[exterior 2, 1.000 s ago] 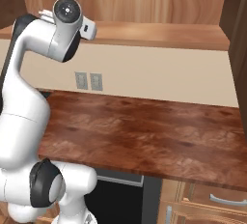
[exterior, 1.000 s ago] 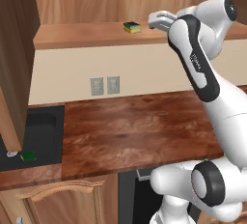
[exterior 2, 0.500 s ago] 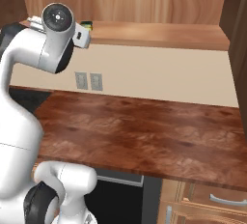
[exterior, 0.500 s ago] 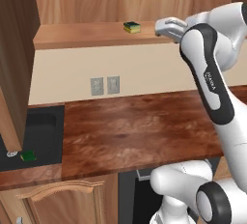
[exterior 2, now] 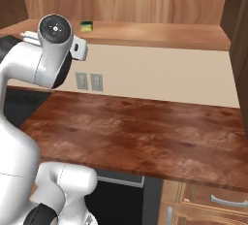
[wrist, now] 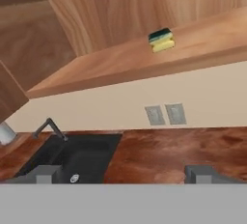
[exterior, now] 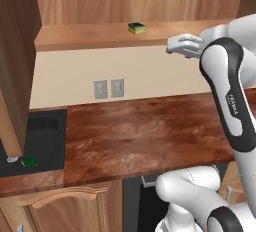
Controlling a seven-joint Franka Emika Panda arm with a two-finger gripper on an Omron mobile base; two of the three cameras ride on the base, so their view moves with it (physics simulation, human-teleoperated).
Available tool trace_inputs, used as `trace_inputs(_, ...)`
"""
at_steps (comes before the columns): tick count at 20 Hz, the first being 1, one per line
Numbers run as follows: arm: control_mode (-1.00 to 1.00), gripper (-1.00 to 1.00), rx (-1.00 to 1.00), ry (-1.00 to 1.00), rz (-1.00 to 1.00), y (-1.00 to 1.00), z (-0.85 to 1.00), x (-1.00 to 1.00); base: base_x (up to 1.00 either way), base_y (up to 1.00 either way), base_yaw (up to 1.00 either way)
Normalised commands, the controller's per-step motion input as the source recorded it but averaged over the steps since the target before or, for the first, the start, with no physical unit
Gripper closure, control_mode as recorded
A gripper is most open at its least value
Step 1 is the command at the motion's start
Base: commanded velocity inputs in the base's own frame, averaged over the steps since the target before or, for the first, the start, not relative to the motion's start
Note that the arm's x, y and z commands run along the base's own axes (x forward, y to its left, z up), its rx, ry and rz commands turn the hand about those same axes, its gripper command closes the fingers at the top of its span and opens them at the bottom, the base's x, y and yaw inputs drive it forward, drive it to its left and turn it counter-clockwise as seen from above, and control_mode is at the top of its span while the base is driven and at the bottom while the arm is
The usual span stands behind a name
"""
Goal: Pick up the sponge and sponge from the sink, and place them back in the cabinet, and close the cabinet doors.
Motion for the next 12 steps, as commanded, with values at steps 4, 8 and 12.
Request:
trace_inputs(4, -1.0, -1.0, -0.19, 0.14, 0.05, -0.01, -0.23, -0.33, 0.0, 0.0, 0.0)
trace_inputs(8, -1.0, -1.0, -0.17, 0.16, 0.0, -0.01, -0.18, -0.31, 0.0, 0.0, 0.0)
trace_inputs(12, -1.0, -1.0, -0.13, 0.12, 0.0, -0.04, -0.17, -0.32, 0.0, 0.0, 0.0)
